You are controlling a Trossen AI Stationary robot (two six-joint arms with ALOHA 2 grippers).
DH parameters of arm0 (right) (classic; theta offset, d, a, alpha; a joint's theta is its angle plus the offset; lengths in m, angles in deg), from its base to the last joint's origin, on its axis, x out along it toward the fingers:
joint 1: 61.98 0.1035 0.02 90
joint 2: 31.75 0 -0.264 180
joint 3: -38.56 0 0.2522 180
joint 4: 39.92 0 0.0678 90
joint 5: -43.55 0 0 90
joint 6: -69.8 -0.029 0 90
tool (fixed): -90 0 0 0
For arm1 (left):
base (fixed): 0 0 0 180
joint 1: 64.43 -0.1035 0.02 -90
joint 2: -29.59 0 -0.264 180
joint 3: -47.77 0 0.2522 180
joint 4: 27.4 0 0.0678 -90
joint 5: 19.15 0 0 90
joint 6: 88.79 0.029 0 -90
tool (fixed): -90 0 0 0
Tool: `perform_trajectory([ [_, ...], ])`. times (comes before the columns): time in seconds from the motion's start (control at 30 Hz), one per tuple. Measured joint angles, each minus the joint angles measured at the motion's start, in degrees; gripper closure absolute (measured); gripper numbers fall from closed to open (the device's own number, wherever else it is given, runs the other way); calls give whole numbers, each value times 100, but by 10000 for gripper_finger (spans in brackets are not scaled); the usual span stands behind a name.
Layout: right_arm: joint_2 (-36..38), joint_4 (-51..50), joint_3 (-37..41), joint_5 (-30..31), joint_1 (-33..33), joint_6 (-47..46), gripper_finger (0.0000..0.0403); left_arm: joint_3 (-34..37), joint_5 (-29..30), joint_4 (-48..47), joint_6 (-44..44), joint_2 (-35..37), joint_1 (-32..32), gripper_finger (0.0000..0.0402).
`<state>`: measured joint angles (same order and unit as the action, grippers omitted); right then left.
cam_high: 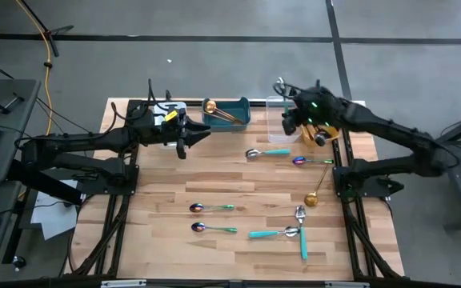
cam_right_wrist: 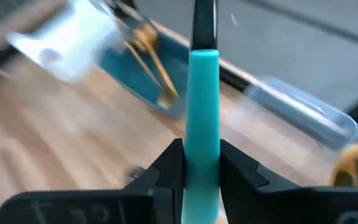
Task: Sort silverware by color (type)
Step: Put the light blue spoon into the transparent bin
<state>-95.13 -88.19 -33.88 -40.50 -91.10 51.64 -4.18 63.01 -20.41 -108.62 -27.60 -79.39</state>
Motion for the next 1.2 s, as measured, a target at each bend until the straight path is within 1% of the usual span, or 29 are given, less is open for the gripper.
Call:
perform_trajectory([
  [0.1, -715, -381, -194, -318, -638, 322, 339, 0, -2, 1, -1, 0, 0, 289],
  [0.23, -1571, -421, -205, -719, -1235, 600, 339, 0, -2, 5, -2, 0, 0, 289],
  [0.37, -2288, -417, -199, -873, -1528, 751, 339, 0, -2, 12, -2, 0, 0, 289],
  [0.5, -2715, -369, -199, -954, -1603, 821, 339, 0, -2, 12, -2, 0, 0, 288],
  [0.67, -3092, -364, -199, -961, -1602, 817, 339, 0, -2, 12, 0, 0, 0, 288],
  [0.8, -3260, -353, -199, -963, -1601, 812, 339, 0, -4, 12, -1, 0, 0, 288],
  [1.2, -3282, -313, -199, -989, -1601, 799, 339, -4, -4, 9, 4, 0, 0, 288],
])
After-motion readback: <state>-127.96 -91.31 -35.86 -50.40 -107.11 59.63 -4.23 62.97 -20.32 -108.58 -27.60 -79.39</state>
